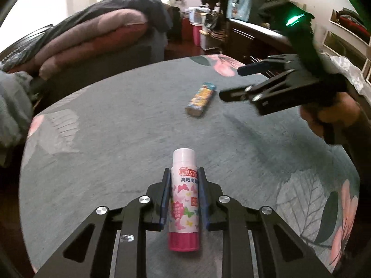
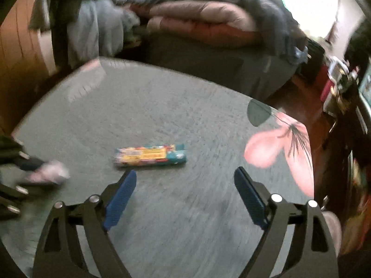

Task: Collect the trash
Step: 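Grasp the pink glue stick with the left gripper while the right grasps the candy tube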

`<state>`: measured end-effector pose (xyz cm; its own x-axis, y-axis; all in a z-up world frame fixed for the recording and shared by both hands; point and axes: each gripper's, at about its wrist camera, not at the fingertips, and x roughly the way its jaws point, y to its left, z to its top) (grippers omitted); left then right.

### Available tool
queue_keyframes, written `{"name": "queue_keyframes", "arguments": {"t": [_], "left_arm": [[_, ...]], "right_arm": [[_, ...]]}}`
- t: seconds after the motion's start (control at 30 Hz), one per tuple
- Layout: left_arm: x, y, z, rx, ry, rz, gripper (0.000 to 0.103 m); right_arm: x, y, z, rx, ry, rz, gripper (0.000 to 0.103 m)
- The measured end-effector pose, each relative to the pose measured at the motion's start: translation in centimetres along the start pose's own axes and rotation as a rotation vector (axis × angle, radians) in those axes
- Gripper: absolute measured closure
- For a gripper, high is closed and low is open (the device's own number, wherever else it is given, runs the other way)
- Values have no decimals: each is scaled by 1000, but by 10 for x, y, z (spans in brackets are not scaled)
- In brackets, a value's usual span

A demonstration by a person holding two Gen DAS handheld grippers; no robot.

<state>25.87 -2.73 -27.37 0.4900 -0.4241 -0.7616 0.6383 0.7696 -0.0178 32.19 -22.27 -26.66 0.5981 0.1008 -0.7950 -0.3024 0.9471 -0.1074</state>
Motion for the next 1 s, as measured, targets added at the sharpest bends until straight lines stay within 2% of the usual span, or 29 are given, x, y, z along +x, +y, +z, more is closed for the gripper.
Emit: {"name": "queue_keyframes", "arguments": {"t": [0.07, 0.1, 0.27, 0.37, 0.47, 0.53, 0.57, 0.67, 1.0], "left_arm": [[-7, 6, -2, -11, -15, 6, 80], [-13, 8, -3, -18, -26, 14, 80], [-23, 12, -2, -51, -47, 24, 80], [-26, 13, -2, -69, -53, 32, 80], [-30, 16, -3, -86, -57, 37, 80], [-31, 18, -3, -109, -57, 44, 80], [-32, 20, -2, -125, -58, 51, 80], [-34, 23, 3, -167, -62, 79, 80], [-55, 16, 16, -246, -120, 137, 80]], "right_arm": [[15, 4, 5, -66, 29, -22, 15], [18, 4, 6, -80, 28, -20, 10], [31, 12, 19, -94, 15, 29, 7], [39, 13, 26, -68, 24, 76, 10], [42, 10, 31, -12, 39, 168, 34], [37, 11, 32, -8, 34, 183, 77], [35, 13, 33, -1, 40, 195, 80], [25, 13, 31, 34, 37, 239, 80], [-48, 7, -3, 173, -37, 257, 80]]}}
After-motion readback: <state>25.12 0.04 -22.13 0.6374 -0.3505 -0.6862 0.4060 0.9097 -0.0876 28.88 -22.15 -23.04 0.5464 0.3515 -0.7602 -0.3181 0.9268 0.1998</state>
